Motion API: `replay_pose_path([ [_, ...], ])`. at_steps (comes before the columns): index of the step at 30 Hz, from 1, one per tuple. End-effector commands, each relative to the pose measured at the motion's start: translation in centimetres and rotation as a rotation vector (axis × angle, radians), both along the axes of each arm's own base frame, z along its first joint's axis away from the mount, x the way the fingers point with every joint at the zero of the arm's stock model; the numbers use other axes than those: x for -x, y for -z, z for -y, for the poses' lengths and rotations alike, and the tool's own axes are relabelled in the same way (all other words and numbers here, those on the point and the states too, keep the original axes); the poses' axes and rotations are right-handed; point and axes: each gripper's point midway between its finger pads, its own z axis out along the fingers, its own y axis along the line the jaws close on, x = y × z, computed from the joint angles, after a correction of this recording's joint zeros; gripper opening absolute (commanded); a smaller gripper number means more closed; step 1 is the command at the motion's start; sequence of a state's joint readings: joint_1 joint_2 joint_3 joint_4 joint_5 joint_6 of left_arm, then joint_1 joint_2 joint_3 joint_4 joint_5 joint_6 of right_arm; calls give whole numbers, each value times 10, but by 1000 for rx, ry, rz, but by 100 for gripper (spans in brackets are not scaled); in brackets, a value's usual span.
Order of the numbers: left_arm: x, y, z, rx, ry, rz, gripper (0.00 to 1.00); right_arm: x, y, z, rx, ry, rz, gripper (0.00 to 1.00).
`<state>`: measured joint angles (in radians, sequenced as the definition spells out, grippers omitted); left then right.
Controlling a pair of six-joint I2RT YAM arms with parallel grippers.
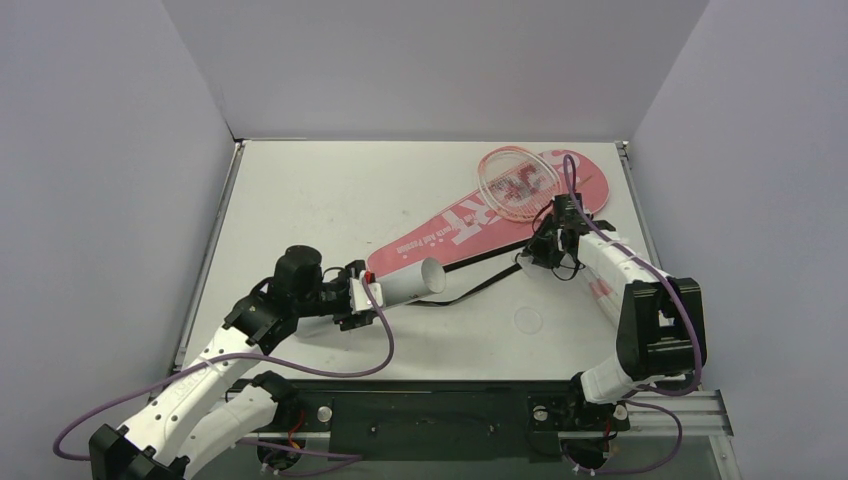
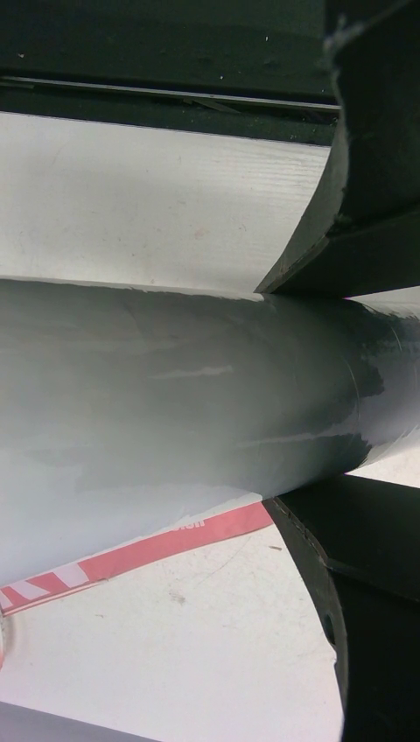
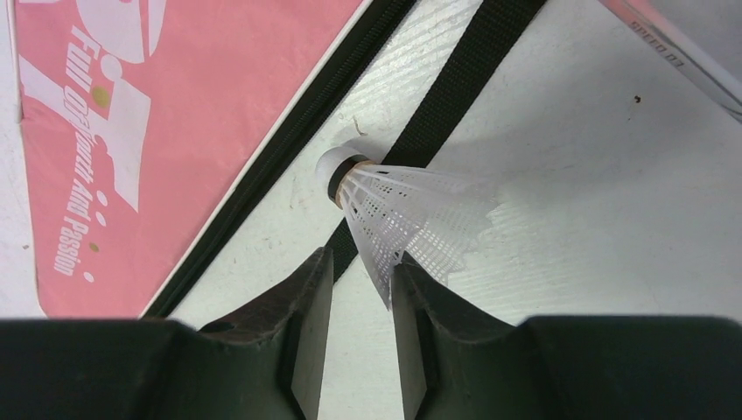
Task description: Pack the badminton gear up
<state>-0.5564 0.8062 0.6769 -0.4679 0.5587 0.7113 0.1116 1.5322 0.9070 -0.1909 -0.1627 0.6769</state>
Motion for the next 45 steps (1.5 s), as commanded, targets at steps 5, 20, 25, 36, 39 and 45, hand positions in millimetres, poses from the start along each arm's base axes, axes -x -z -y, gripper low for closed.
replay_pose_path([
  [5, 4, -14, 6, 44, 25, 11, 0, -2, -16, 6, 53, 29, 55, 0],
  [20, -9, 1, 5, 19, -8, 44, 0, 66, -189, -96, -114, -414, 275, 0],
  [25, -12, 1, 8, 24, 1, 60, 0, 106, -241, -139, -274, -593, 346, 0],
  [36, -11, -2, 8, 30, -5, 58, 0, 146, -262, -179, -382, -779, 292, 0],
  [39, -12, -3, 8, 30, -7, 58, 0, 155, -257, -187, -376, -821, 263, 0],
  [45, -12, -4, 10, 35, -1, 55, 0, 167, -252, -195, -366, -874, 218, 0],
])
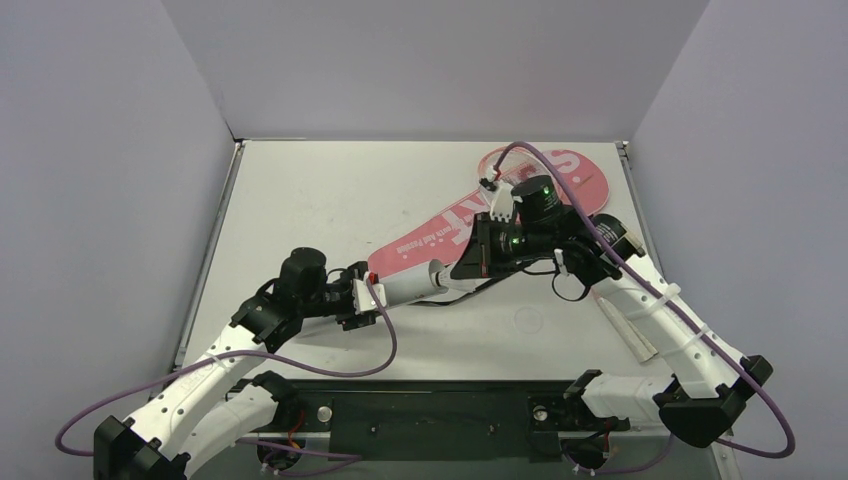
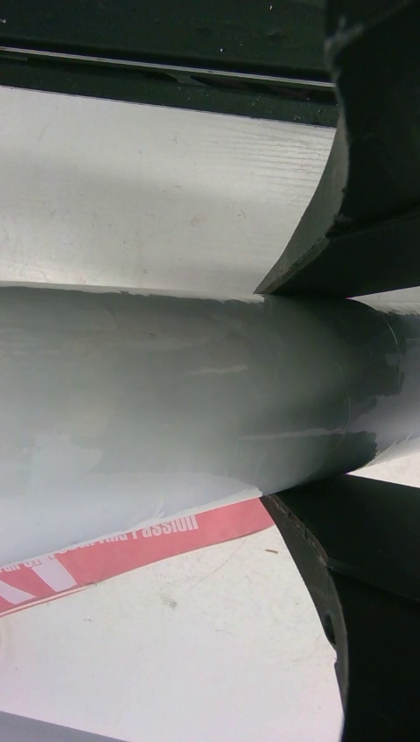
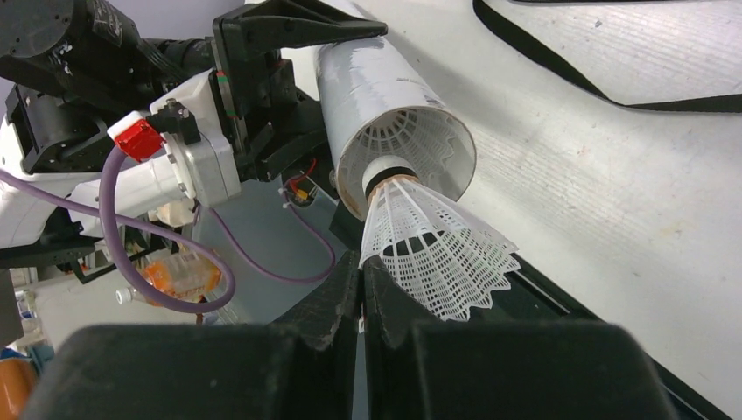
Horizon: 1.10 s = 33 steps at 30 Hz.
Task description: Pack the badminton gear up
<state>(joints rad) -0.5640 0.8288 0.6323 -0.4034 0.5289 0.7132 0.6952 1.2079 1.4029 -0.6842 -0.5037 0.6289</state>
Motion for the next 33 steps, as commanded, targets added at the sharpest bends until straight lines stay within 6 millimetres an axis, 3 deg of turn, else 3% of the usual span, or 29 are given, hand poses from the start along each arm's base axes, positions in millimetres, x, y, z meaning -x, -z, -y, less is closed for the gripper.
replay_pose_path([
  [1, -5, -19, 9, 54, 15, 47, 0, 9, -9, -6, 2, -51, -3, 0],
  [15, 1, -30, 13, 82, 39, 39, 0, -5, 5, -29, 27, -90, 26, 0],
  [17, 1, -31, 13, 86, 38, 39, 0, -9, 4, -33, 13, -75, 44, 7],
  [19, 0, -31, 13, 88, 38, 41, 0, -13, 2, -34, -1, -56, 60, 20],
  [23, 1, -32, 13, 92, 36, 40, 0, -13, -1, -33, -15, -45, 70, 33],
  [29, 1, -33, 13, 93, 33, 43, 0, -14, -10, -23, -29, -12, 93, 37],
  [33, 2, -33, 13, 97, 31, 42, 0, -20, -13, 0, -37, 53, 108, 37],
])
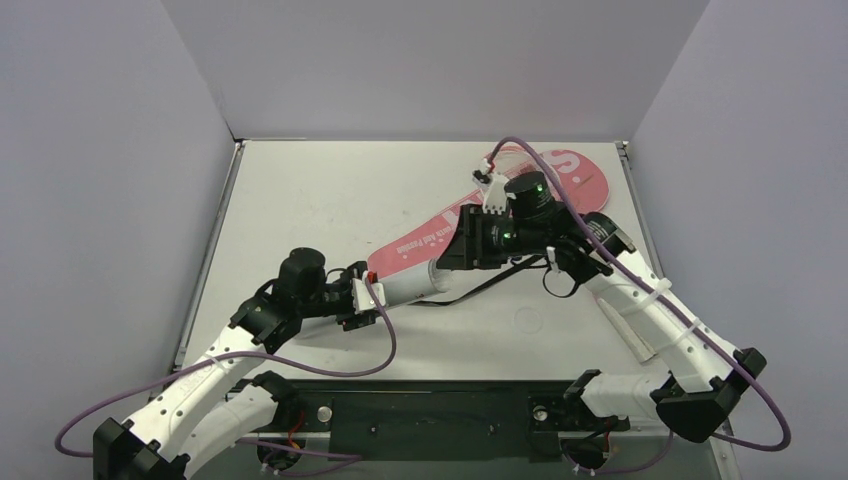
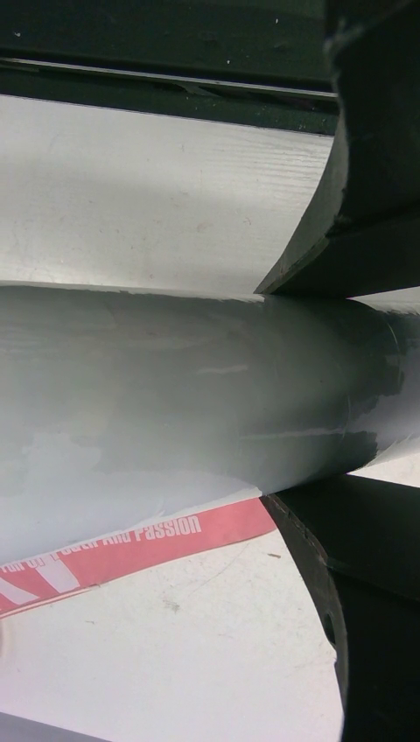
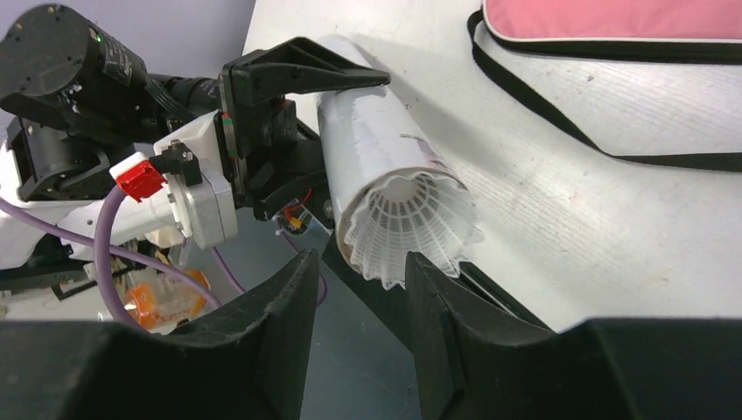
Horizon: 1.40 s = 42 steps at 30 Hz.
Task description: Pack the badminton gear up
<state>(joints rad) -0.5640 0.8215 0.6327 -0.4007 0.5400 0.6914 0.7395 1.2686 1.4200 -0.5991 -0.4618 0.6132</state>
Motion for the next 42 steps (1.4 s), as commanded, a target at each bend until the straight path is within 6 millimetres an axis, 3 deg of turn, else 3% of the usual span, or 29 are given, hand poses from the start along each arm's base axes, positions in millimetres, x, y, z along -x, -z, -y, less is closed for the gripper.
replay_pose_path([
  [1, 0, -31, 11, 80, 32, 53, 0, -9, -10, 32, -31, 106, 51, 37],
  [5, -1, -34, 12, 89, 31, 57, 0, -13, 17, 50, 41, 164, 51, 37],
  [8, -2, -38, 14, 98, 31, 62, 0, -9, 37, 44, 89, 140, 24, 37],
  [14, -3, -41, 14, 98, 29, 59, 0, -12, 56, 40, 146, 119, 14, 36],
  [27, -6, -46, 16, 112, 26, 70, 0, -14, 63, 26, 150, 89, -8, 34],
  [34, -6, -43, 15, 103, 28, 69, 0, -12, 53, 21, 125, 78, 6, 34],
  [42, -6, -45, 16, 109, 24, 69, 0, -13, 73, 15, 170, 65, -33, 31],
])
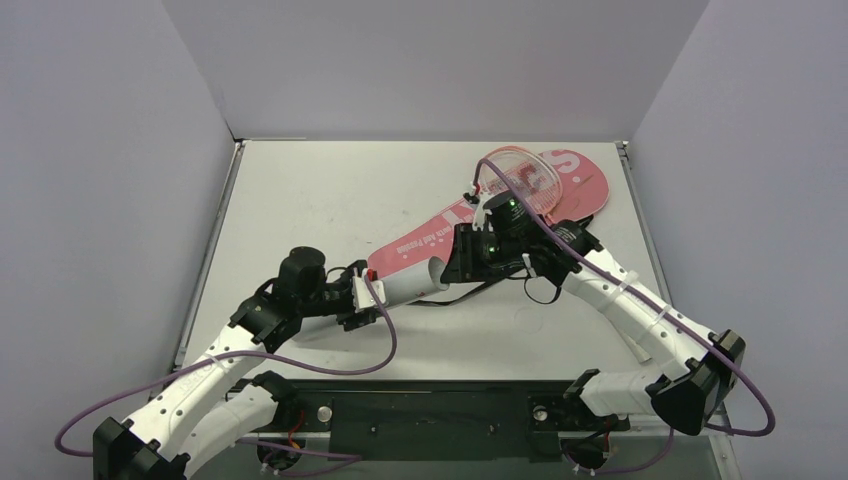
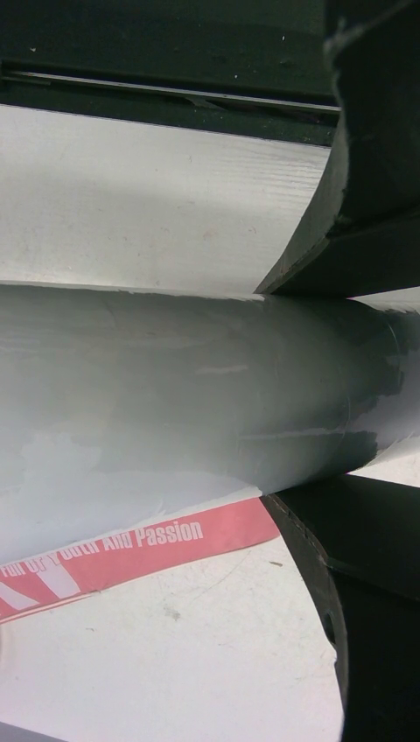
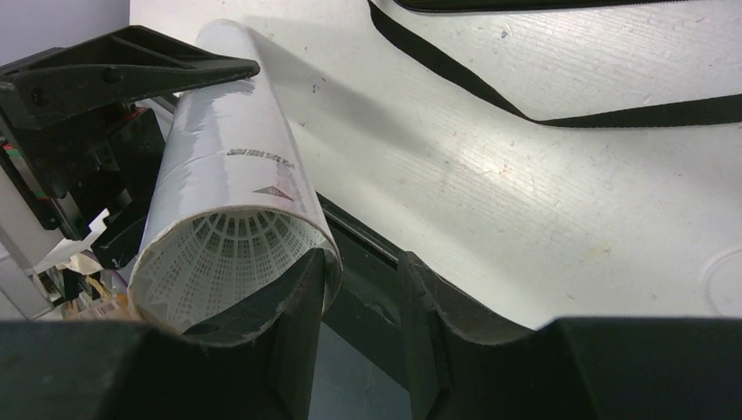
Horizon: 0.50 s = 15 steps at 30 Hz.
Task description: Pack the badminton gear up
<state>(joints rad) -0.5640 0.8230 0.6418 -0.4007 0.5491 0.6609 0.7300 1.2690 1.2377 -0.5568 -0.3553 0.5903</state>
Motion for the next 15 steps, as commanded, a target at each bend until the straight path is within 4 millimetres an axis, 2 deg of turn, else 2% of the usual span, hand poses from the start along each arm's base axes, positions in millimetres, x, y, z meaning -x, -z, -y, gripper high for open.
replay_pose_path([
  [1, -7, -42, 14, 91, 30, 91, 0, -4, 3, -5, 17, -8, 6, 31],
  [9, -9, -55, 17, 130, 23, 98, 0, -2, 12, -18, 25, -33, -12, 29],
  [15, -8, -61, 18, 147, 22, 101, 0, -1, 12, -27, 8, -55, -5, 32],
])
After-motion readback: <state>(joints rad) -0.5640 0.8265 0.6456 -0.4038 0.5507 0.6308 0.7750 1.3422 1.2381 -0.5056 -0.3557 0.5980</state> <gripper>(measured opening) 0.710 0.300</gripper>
